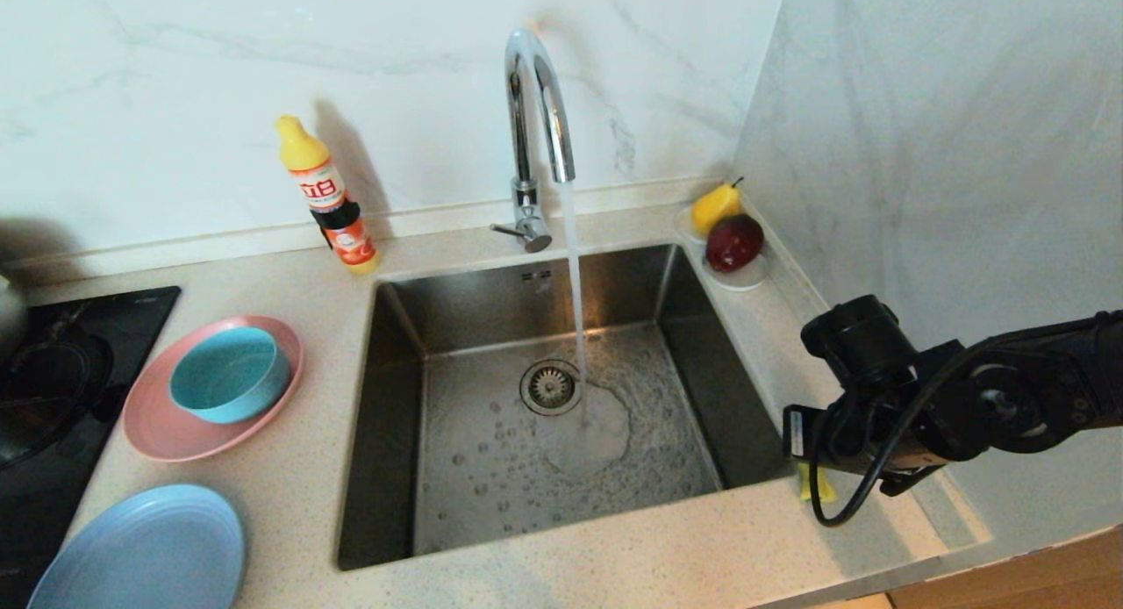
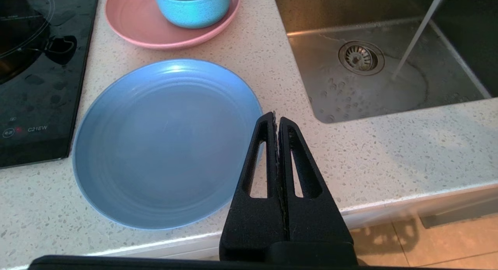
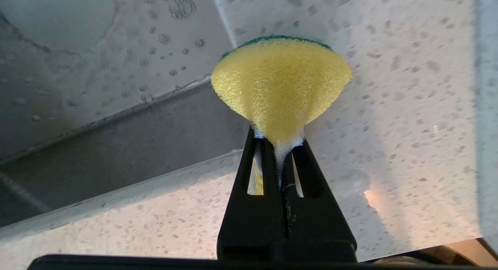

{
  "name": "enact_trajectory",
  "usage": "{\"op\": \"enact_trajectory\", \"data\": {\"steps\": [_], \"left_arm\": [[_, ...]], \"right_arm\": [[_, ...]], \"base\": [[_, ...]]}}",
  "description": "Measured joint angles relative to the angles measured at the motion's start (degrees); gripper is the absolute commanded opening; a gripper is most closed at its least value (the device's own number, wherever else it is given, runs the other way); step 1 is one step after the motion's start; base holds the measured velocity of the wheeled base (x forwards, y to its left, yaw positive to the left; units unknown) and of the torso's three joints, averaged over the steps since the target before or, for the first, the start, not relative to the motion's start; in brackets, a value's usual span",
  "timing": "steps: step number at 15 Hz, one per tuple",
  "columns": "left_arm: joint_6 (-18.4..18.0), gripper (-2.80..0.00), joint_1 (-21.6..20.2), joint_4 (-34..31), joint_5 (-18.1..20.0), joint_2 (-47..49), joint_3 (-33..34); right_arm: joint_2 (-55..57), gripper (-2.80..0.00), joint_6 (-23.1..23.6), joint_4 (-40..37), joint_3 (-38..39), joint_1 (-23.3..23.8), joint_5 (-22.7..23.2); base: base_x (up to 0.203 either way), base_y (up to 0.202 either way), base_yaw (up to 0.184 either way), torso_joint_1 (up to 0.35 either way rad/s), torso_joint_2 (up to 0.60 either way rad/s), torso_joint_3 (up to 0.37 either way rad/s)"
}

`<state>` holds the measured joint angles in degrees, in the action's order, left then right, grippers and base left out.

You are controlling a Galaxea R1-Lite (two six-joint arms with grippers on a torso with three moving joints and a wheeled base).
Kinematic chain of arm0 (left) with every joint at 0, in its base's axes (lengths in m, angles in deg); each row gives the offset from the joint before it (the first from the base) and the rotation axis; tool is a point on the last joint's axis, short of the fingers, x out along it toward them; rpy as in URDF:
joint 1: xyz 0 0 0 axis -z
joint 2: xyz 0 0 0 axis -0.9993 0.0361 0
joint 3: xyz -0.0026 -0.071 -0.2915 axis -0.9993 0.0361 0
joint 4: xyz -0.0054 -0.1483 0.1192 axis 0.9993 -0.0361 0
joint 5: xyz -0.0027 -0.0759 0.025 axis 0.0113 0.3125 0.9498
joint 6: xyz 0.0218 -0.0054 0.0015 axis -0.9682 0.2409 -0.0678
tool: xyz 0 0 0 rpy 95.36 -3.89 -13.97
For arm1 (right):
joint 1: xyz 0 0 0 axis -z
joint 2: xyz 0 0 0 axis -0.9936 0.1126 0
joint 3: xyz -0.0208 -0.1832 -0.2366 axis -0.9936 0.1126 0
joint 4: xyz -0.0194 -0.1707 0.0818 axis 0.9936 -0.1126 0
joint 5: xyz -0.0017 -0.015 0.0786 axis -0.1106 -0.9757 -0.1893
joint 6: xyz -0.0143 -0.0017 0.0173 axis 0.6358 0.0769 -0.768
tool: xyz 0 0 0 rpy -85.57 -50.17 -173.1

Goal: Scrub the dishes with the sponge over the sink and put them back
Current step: Pick up a bowl and the sponge

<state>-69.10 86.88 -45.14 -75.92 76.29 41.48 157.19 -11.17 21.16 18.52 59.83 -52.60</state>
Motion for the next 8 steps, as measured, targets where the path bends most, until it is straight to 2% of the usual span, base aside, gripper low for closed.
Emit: {"op": "enact_trajectory", "data": {"steps": [7, 8], "left_arm": [[0.02, -2.80, 0.00, 0.00, 0.01, 0.00, 0.00], [0.02, -2.80, 0.00, 0.00, -0.01, 0.00, 0.00]], "right_arm": [[-0.05, -2.80, 2.00, 0.17, -0.84, 1.44, -0.44], [-0.02, 0.00, 2.01, 0.16, -0.84, 1.54, -0.44]], "base": [[0.000, 0.000, 0.000, 0.000, 0.00, 0.000], [0.000, 0.000, 0.000, 0.000, 0.00, 0.000]]}}
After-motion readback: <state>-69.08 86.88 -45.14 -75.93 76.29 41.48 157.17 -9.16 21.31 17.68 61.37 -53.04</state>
